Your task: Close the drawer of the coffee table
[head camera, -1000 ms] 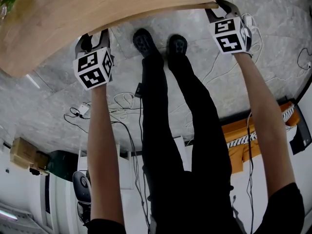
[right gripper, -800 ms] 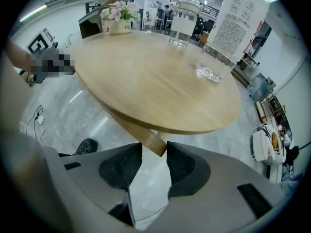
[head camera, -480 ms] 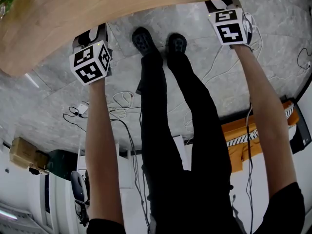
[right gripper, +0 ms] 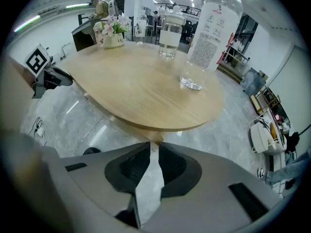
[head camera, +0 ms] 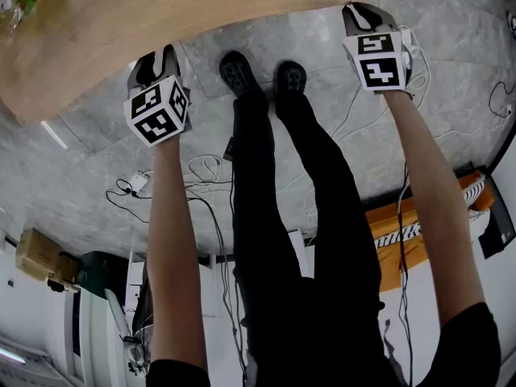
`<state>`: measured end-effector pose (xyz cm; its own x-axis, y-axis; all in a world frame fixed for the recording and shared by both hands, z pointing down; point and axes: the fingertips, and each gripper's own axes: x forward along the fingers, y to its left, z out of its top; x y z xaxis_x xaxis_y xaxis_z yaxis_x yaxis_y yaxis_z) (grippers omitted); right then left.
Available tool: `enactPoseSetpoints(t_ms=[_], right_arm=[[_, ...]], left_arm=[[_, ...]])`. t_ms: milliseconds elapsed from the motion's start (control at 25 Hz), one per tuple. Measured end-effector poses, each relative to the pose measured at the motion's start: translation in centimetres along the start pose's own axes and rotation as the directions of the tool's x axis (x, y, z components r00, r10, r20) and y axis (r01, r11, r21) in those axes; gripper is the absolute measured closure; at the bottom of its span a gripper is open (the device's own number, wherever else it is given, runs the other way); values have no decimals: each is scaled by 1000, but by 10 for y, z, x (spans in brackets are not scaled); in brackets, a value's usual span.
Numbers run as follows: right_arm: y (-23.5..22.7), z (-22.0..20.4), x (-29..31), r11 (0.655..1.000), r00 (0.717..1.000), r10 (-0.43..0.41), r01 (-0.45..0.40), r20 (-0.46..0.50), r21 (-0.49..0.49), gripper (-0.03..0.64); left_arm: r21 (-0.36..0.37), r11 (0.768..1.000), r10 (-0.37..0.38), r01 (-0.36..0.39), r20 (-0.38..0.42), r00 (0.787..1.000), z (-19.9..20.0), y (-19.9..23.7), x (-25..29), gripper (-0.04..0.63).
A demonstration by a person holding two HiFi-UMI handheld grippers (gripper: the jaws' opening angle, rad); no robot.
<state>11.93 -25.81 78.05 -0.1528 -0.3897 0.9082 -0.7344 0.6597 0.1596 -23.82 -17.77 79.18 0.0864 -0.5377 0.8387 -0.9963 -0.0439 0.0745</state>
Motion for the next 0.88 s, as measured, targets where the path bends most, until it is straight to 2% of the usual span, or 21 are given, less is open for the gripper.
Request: enactPoseSetpoints(t_ms=[80,200,560,880], right_arm=[[4,1,-15,1000,1000,6,-5,9,-5,563],[11,5,-41,1000,1000,15,-15,24,8,566],[25,41,-139,998,989,52,-57,136,32,572],[23,102,-250,992,942,90,-112,323,50,575]], left_arm=[[-5,1000,0,0,-3,1000,1,-3,-12,452],[-3,1000,-11,11,8,1000,9,-13,-35,500],[32,997,-69,66,92,993,57,-69,-123,539],[67,995,-89,77,201,976,111,-110,-217,561]])
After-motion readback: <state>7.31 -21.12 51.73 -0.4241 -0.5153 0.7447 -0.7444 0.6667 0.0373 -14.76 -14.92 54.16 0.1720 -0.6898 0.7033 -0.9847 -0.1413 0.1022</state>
